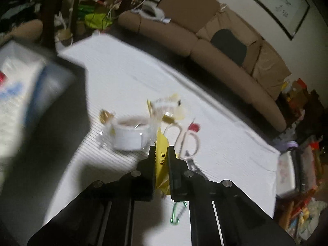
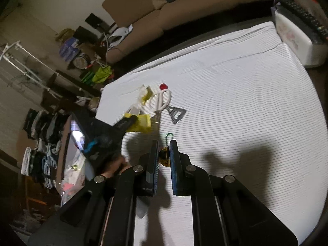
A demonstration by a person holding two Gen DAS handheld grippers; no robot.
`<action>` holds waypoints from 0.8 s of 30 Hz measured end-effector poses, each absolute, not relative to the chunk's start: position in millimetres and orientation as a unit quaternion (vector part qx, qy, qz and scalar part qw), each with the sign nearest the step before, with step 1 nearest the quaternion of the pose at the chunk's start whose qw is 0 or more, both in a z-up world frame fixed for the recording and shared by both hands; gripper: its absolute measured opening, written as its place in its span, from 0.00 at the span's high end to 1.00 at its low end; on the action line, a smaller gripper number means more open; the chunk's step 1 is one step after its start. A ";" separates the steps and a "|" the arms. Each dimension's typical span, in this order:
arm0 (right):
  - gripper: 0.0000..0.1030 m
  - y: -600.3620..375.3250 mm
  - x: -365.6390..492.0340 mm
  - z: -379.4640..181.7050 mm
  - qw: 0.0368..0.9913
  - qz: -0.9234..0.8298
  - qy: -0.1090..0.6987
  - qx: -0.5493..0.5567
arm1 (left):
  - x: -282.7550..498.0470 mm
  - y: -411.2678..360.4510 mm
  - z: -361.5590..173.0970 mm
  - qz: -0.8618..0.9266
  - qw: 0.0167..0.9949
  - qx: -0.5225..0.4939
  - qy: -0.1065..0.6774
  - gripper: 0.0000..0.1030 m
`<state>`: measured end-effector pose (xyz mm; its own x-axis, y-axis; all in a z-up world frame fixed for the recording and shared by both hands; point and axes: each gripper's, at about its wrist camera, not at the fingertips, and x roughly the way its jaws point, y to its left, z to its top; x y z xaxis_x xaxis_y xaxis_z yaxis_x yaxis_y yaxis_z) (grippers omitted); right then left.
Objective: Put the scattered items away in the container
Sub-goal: 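Close the left tool on the yellow packet and lift it, then carry the yellow packet in the left tool while the right tool carries the chocolate over the box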
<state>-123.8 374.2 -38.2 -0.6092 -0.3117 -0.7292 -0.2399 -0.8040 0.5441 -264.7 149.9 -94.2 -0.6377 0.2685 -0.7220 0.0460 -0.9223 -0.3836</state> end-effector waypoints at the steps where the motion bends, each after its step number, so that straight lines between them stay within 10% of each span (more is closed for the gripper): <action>1: 0.90 373.1 -122.2 -36.1 0.026 -0.842 -0.314 0.437 | -256.6 145.0 -79.0 0.890 0.064 -0.412 -0.183 0.92; 14: 0.90 333.1 -102.8 11.9 0.102 -0.874 -0.286 0.379 | -98.9 65.8 68.6 0.957 -0.054 -0.286 -0.007 0.92; 24: 0.90 270.3 -102.4 47.4 0.163 -0.898 -0.221 0.345 | -96.7 7.0 78.6 0.956 -0.079 -0.281 -0.016 0.92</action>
<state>-102.4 270.3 47.4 -0.7090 -0.4453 -0.5469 0.1407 -0.8492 0.5090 -96.7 7.0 78.6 -0.8291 -0.1426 -0.5405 0.1608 -0.9869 0.0137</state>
